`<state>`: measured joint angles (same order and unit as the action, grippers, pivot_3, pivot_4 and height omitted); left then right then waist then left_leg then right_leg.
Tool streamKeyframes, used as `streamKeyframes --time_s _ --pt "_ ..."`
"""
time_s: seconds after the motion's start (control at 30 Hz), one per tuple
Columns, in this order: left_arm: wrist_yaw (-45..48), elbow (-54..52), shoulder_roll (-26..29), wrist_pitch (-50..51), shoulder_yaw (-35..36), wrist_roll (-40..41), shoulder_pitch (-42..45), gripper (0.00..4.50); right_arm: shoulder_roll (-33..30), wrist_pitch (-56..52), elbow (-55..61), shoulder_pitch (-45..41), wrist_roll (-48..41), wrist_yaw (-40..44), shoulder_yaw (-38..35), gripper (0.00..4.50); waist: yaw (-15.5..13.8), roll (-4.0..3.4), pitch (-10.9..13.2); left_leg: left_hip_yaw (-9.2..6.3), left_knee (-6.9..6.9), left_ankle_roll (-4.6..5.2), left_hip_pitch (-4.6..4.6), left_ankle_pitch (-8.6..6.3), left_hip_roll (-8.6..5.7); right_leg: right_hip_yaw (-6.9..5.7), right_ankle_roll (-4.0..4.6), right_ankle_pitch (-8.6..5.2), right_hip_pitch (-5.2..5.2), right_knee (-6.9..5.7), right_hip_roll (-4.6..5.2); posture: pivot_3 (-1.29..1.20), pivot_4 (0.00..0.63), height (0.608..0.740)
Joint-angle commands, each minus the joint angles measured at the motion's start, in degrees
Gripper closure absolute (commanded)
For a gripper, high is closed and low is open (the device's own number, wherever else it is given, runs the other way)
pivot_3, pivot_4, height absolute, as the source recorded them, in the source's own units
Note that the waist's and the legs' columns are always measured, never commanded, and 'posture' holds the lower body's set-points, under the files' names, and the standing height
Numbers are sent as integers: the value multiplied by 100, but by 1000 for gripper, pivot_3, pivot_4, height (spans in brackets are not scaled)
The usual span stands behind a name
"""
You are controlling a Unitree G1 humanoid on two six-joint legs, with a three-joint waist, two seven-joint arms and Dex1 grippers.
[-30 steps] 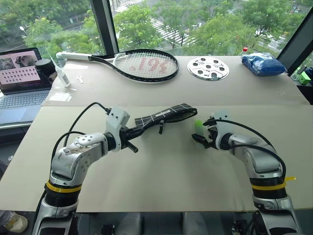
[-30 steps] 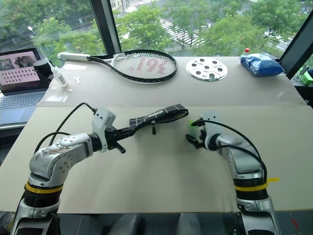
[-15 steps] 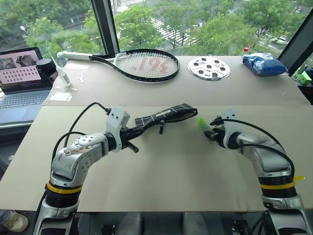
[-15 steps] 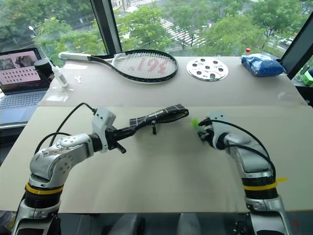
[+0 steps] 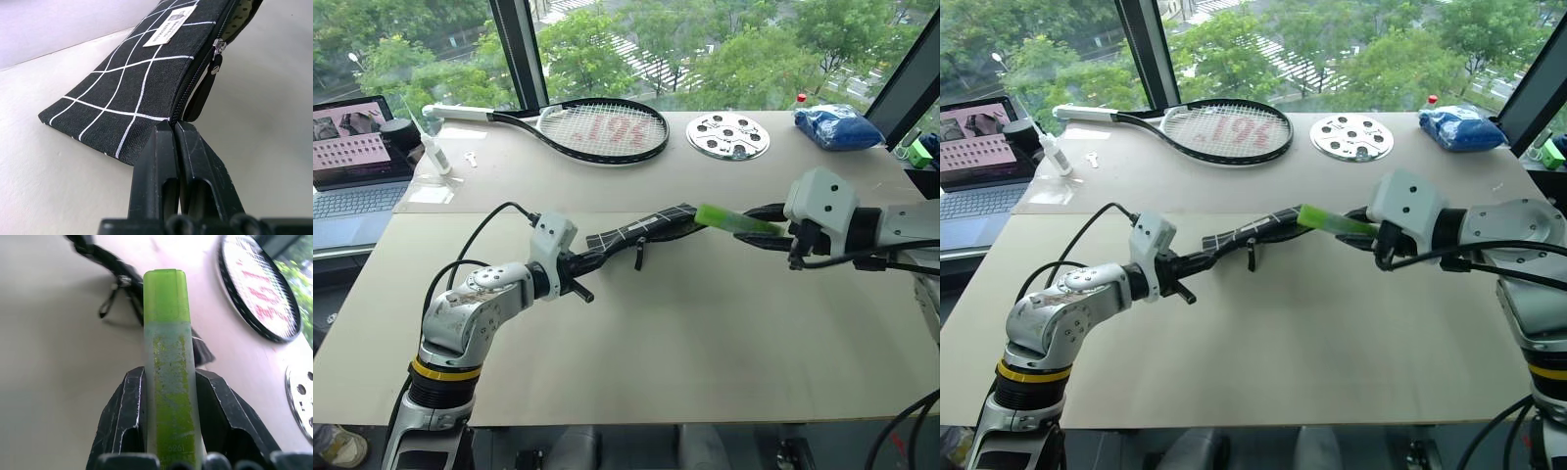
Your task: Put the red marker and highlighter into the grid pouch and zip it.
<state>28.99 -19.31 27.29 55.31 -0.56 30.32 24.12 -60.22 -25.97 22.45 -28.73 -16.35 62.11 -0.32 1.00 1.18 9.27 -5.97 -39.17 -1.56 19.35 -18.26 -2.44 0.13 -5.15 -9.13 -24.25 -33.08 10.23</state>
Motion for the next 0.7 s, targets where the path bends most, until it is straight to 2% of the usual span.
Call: streamKeyframes --time_s 0.03,0.23,0.7 --pt "18 -126 -19 -128 17 -4 87 4500 13 311 114 -168 296 57 278 3462 -4 1 1 0 -1 0 0 0 0 0 0 0 0 -1 0 0 150 740" --pt "3 -190 -6 -119 2 -14 81 4500 288 838 -505 -482 1116 -171 865 3462 -13 2 2 -1 -3 -34 2 19 0 0 1 0 -3 -1 0 0 150 740" --pt "101 -235 68 -137 -154 -35 101 4500 634 1277 -1218 -925 2138 -177 1408 3462 -8 3 2 0 -3 -36 4 20 0 1 1 0 -5 0 0 0 150 740"
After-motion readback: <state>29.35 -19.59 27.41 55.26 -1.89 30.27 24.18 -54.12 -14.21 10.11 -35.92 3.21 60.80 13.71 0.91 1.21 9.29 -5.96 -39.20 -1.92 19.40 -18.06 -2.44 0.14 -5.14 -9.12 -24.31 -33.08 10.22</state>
